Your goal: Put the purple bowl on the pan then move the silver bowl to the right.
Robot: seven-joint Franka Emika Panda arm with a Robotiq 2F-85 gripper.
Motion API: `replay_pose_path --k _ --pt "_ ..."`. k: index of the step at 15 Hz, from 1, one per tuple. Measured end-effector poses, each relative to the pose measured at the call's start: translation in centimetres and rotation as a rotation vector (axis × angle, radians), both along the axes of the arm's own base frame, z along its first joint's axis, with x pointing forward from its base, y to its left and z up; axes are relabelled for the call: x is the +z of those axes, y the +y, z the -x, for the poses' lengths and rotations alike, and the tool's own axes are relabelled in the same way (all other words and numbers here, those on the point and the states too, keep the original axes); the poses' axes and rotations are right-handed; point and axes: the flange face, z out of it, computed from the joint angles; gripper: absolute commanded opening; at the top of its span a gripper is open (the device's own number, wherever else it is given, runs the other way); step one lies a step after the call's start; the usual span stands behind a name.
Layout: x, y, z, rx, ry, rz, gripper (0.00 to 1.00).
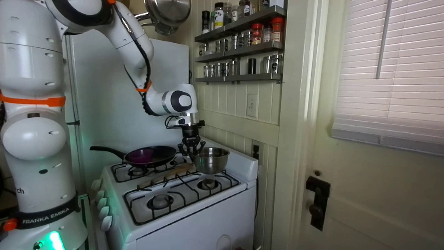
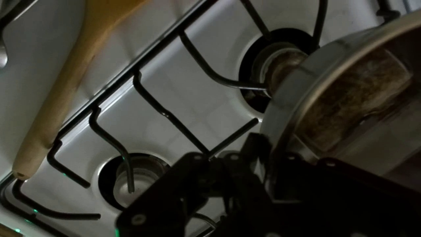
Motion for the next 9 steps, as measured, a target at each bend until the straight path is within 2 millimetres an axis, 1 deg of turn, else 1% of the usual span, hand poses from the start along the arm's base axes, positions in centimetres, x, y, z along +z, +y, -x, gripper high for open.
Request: replay_pose_path --k 4,9 --pt "-1.5 1.2 -1.1 0.023 0.017 0.011 0.02" --pt "-2.2 2.7 -2.3 0.082 -0.005 0.053 0.02"
